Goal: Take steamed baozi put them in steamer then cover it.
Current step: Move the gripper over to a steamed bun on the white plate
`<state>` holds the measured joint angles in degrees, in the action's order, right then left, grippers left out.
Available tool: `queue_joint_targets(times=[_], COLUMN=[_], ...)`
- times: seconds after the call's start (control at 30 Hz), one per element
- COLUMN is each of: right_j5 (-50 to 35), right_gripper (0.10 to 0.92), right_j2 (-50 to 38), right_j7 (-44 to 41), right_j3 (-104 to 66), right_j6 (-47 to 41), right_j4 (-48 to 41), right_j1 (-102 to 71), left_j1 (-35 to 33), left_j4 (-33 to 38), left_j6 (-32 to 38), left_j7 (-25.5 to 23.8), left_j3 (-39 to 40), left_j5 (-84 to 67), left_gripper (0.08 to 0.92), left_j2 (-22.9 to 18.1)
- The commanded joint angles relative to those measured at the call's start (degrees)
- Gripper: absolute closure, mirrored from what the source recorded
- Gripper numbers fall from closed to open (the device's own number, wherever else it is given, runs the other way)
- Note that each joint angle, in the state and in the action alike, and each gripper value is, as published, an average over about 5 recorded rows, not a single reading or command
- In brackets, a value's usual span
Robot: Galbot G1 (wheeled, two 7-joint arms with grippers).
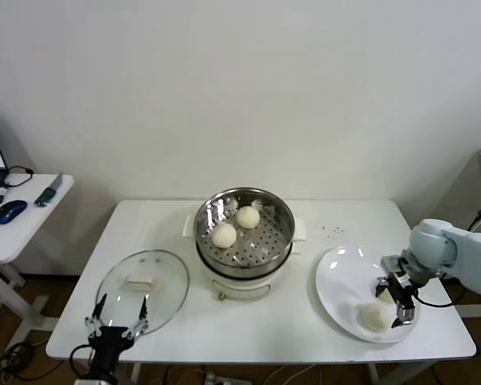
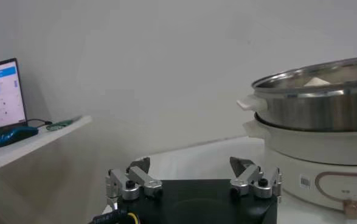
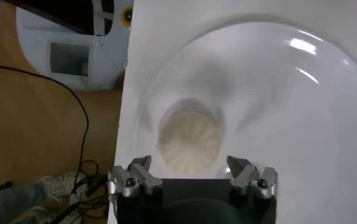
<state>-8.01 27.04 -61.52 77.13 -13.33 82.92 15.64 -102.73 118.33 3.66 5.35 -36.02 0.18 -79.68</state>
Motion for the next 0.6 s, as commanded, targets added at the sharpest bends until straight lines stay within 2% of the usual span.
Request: queue_joint_targets(times=[0.03, 0.47, 0.6], right_j5=[1.29, 0.89, 1.2], right_gripper=[0.203, 0.203, 0.226], right_j2=[2.4, 3.62, 3.69], right_j7=[0.8, -0.3, -0.52], right_j3=[-5.07, -4.49, -4.56], right_j6=[-0.19, -0.57, -0.51], right_j4=[-2.54, -3.48, -3.78], right_j1=[-6.57, -6.63, -6.45], left_j1=[-0.09, 0.2, 0.24], left_j4=[-0.21, -0.33, -0.3], left_j6=[0.09, 0.06, 0.03], left_j7=[0.02, 0.11, 0.12], left_j3=[0.0, 0.06, 0.06], left_j5=[0.39, 1.43, 1.43], left_gripper=[0.177, 0.177, 0.177], left_j2=[-0.04, 0.08, 0.1])
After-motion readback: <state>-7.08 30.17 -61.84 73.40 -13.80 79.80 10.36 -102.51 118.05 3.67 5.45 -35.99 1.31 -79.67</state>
